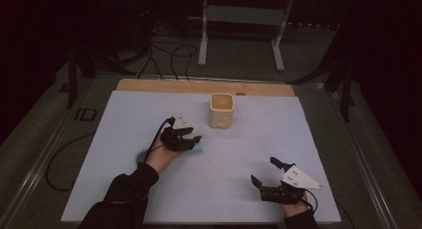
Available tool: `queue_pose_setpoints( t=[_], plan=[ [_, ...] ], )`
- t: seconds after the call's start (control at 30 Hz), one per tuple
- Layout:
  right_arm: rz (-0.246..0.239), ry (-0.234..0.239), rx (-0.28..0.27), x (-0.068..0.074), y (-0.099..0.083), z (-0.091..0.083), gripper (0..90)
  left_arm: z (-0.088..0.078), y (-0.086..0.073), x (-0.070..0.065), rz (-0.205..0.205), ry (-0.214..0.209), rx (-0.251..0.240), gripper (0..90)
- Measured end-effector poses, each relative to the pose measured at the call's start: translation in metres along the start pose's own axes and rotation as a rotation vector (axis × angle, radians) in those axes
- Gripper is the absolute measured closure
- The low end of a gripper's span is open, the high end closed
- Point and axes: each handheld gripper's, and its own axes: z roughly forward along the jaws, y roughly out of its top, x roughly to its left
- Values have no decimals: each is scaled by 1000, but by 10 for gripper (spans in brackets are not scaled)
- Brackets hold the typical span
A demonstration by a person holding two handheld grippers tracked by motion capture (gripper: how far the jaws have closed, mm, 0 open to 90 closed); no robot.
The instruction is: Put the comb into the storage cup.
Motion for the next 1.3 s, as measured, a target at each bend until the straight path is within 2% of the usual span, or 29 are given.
queue_pose_setpoints(
  t=[0.2,0.33,0.5,0.53,0.7,0.8,1.0,1.03,1.2,1.3],
  plan=[
    [-1,3,1,0,0,1,102,7,-1,2,-15,28,47,707],
    [-6,3,5,1,0,1,101,12,-2,3,-30,30,65,793],
    [-7,8,3,1,0,1,102,14,-1,1,-32,24,57,883],
    [-6,10,2,1,0,2,102,16,1,1,-35,19,77,894],
    [-6,10,4,1,0,2,102,22,4,-3,-34,24,126,899],
    [2,11,-1,1,0,2,102,29,4,-6,-29,17,174,900],
    [1,15,1,1,1,2,102,33,5,-6,-49,27,187,900],
    [-1,13,2,1,0,2,102,33,5,-7,-48,33,191,900],
    [-2,14,3,1,1,2,102,35,7,-10,-42,15,207,900],
    [-7,14,6,1,1,2,102,36,6,-15,-25,9,221,900]
  ],
)
